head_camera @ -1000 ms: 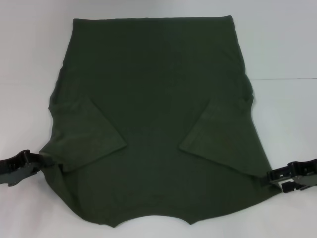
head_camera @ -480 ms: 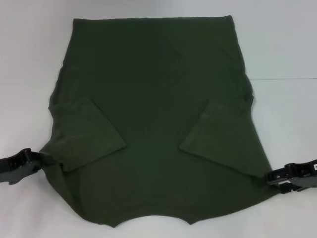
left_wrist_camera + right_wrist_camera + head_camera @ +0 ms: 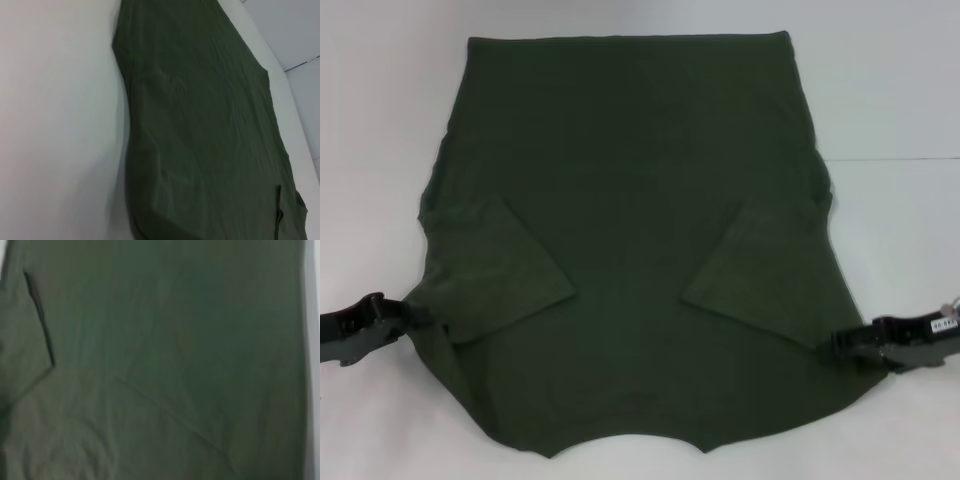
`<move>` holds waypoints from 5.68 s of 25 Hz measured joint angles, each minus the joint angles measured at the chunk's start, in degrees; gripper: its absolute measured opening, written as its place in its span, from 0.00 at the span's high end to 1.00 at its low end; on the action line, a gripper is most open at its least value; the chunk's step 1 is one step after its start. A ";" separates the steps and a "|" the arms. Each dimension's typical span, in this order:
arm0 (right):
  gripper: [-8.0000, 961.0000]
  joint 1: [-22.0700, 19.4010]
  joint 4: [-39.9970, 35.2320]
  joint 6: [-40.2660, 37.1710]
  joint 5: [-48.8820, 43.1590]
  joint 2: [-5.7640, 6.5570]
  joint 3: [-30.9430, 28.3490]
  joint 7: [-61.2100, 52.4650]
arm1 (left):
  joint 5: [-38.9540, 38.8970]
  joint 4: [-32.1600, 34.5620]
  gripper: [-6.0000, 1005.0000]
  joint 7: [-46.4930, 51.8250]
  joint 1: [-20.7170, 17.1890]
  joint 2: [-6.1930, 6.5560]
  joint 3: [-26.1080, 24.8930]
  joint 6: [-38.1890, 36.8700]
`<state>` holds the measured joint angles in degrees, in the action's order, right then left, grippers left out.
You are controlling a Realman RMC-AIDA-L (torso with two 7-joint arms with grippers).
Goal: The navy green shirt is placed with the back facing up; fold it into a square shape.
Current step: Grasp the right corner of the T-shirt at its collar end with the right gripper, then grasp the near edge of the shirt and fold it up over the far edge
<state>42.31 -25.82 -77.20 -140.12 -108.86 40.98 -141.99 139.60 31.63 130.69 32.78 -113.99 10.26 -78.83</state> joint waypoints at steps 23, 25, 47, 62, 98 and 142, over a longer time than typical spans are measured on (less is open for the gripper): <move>0.13 0.34 0.86 0.84 2.20 0.35 0.49 -0.54 | -0.65 -0.08 0.95 0.00 0.18 0.09 0.04 0.33; 0.18 0.25 0.86 1.31 2.07 0.34 0.50 -0.54 | -0.65 -0.08 0.95 -0.03 0.18 0.10 0.13 0.27; 0.58 0.19 0.86 3.79 1.69 -0.10 1.21 -0.55 | -0.65 -0.08 0.93 -0.66 0.18 -0.04 0.20 0.16; 0.87 0.03 0.14 4.82 1.76 -0.39 2.15 1.89 | -0.64 -0.65 0.92 -0.92 0.27 -0.04 0.20 0.58; 0.96 -9.54 -6.11 -16.69 0.86 3.22 -6.25 25.39 | 2.74 10.49 0.88 -2.45 -7.25 2.18 -0.27 -28.22; 0.96 2.59 1.50 22.22 22.81 -2.12 -18.67 31.37 | -24.25 -11.58 0.84 -20.84 9.78 0.77 -5.62 17.83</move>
<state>44.89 -24.32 -54.98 -117.31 -110.98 22.31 -110.62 115.34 20.05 109.84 42.55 -113.22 4.64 -61.00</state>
